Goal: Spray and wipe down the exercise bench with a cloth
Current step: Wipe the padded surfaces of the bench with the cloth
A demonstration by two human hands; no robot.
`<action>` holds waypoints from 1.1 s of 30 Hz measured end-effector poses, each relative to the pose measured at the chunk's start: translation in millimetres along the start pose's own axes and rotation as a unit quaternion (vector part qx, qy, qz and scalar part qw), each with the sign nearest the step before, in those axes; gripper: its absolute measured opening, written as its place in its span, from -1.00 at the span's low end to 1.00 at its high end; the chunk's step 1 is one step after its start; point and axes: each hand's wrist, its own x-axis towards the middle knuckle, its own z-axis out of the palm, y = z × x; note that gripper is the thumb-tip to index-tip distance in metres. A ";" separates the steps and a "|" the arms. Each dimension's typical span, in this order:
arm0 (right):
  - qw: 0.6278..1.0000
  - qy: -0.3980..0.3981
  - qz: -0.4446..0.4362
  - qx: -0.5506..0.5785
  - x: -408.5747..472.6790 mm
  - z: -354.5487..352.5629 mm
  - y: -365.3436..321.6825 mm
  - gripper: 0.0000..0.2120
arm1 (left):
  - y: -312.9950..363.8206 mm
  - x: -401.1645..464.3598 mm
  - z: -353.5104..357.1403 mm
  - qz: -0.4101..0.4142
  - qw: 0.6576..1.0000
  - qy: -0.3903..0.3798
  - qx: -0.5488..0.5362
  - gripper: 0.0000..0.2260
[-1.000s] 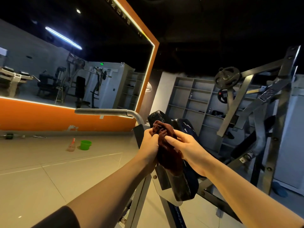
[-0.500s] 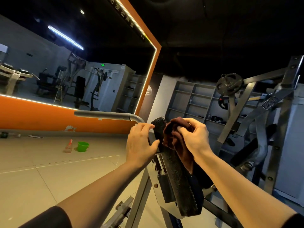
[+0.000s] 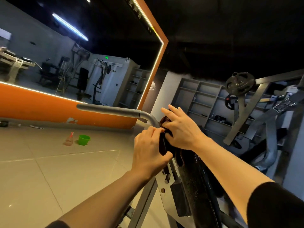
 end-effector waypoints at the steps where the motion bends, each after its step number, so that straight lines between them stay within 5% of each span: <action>1: 1.000 -0.003 -0.001 -0.011 0.9 -1.5 1.2 -0.68 | -1.2 -0.4 1.1 0.003 1.000 0.008 0.002 -0.54; 13: 0.996 0.063 -0.054 -0.024 -89.3 16.5 -21.2 -0.78 | -6.6 -3.3 -1.2 0.011 1.000 -0.005 0.022 -0.46; 18: 0.984 0.166 0.047 -0.039 -32.7 -1.2 -16.2 -0.78 | -6.1 -6.2 1.9 0.002 1.000 -0.002 0.005 -0.44; 23: 0.987 0.124 0.041 -0.096 0.2 19.3 -17.7 -0.93 | -5.8 -8.5 1.2 -0.005 1.000 -0.006 -0.005 -0.44; 28: 0.993 0.085 0.024 -0.073 -33.7 19.8 -15.7 -0.67 | -5.2 -9.5 5.7 -0.016 1.000 0.011 -0.009 -0.46; 33: 0.998 0.051 -0.005 -0.046 -63.2 15.7 -19.6 -0.76 | -3.8 -9.7 1.8 -0.020 1.000 -0.005 0.002 -0.44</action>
